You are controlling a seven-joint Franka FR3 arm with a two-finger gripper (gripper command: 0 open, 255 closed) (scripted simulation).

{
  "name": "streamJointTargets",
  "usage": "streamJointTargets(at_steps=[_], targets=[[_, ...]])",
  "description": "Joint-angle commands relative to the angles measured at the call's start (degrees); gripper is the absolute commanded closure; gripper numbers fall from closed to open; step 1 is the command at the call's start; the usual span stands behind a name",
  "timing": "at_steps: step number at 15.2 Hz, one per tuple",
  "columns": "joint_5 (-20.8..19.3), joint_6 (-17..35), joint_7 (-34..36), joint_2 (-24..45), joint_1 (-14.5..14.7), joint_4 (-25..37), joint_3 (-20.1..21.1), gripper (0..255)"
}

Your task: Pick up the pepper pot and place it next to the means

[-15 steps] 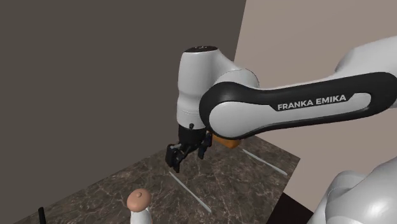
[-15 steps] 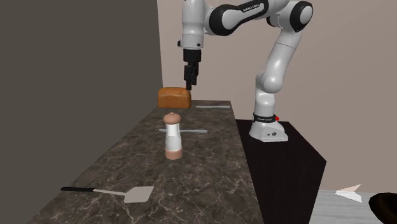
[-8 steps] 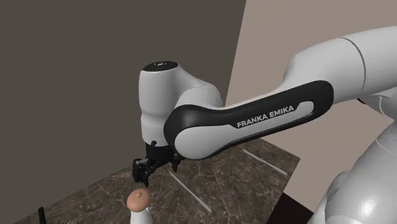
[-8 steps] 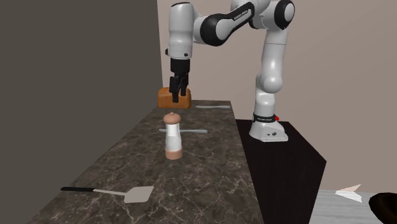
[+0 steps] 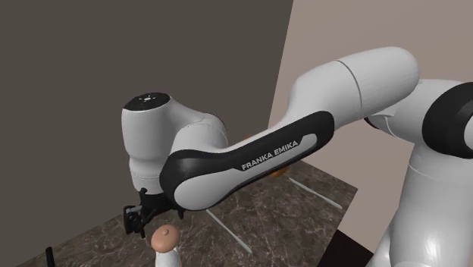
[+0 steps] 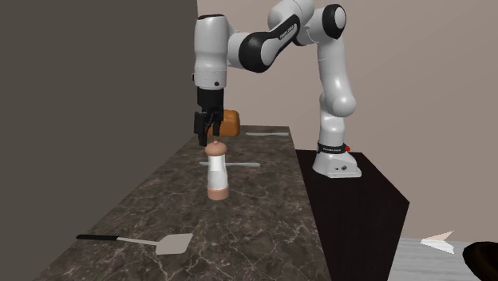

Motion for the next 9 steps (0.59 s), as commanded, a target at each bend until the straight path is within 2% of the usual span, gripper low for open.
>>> streamJointTargets(at_steps=[1,5,9], targets=[[-0.9,1.3,0.6,0.9,0.2,-0.6,-0.3,0],[-2.1,3.5,1.4,2.3,0.4,-1.9,-0.8,0],[-2.1,3.5,1.4,2.3,0.4,-1.9,-0.8,0]])
